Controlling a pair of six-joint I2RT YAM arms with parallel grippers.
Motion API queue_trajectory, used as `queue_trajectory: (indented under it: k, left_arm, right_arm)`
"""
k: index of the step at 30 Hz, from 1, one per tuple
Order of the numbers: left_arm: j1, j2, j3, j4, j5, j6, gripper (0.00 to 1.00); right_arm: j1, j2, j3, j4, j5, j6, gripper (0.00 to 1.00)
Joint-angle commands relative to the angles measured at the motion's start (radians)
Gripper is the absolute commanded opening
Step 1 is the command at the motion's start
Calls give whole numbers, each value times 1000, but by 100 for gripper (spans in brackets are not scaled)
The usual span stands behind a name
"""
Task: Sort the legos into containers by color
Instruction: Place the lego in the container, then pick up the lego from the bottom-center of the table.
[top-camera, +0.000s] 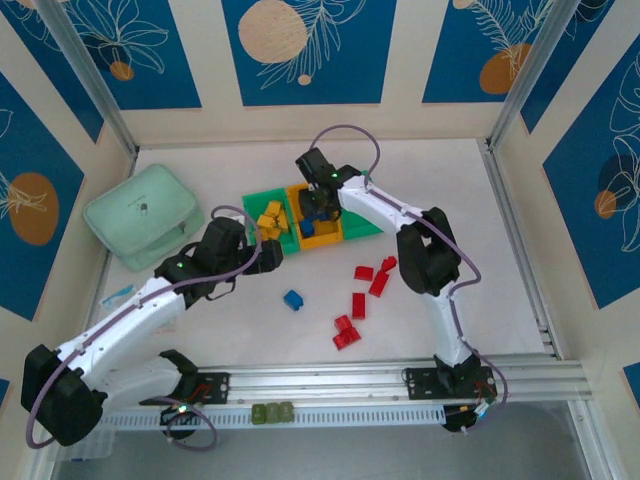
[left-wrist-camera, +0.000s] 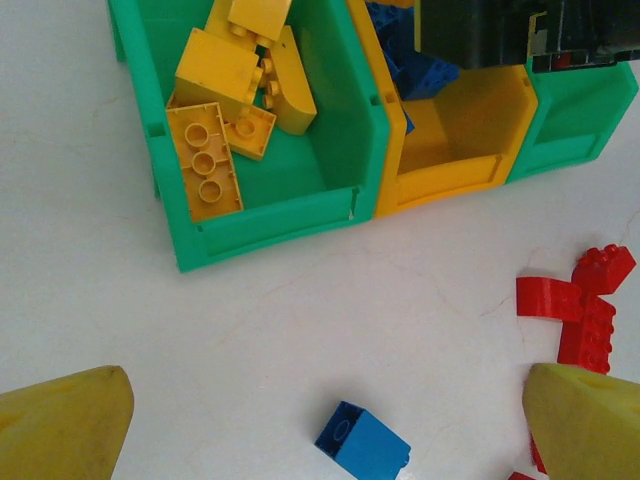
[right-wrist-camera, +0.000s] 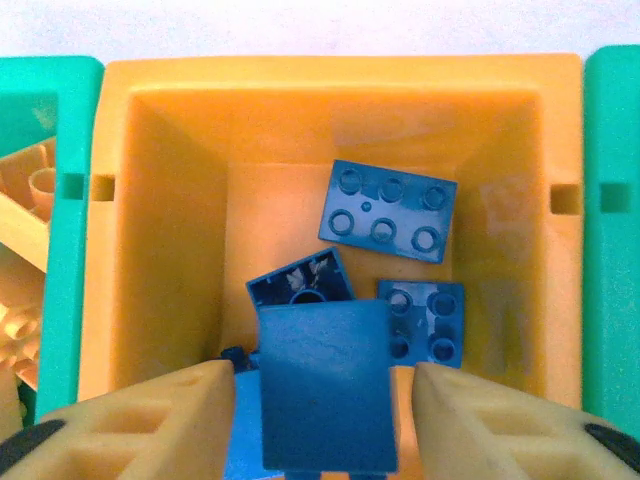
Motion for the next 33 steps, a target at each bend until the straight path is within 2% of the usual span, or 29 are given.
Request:
queue_trajectory:
  k: [1,8,14,23,27,33]
  left_arm:
    - [16,-20,29,-9,14,18,99]
    - [20,-40,27,-24,40,11,99]
    - [19,-82,4,-54,58,-7,99]
    - [19,-178,-55,-155,96,-41,99]
    - [21,-227,-96,-201,85,-62,99]
    - [21,-297,-167,-216,74,-119,99]
  right_arm:
    - [-6,-7,37,-37,-20,-12,55]
    - [21,-137,-79,-17,17,-38,60]
    - [66,-296,-261,8,2,-23,64]
    - [219,-469,-505,-1,-27,15,69]
    - [309,-493,-588,20,-48,41,71]
    - [416,-442,-633,52,-58,63,75]
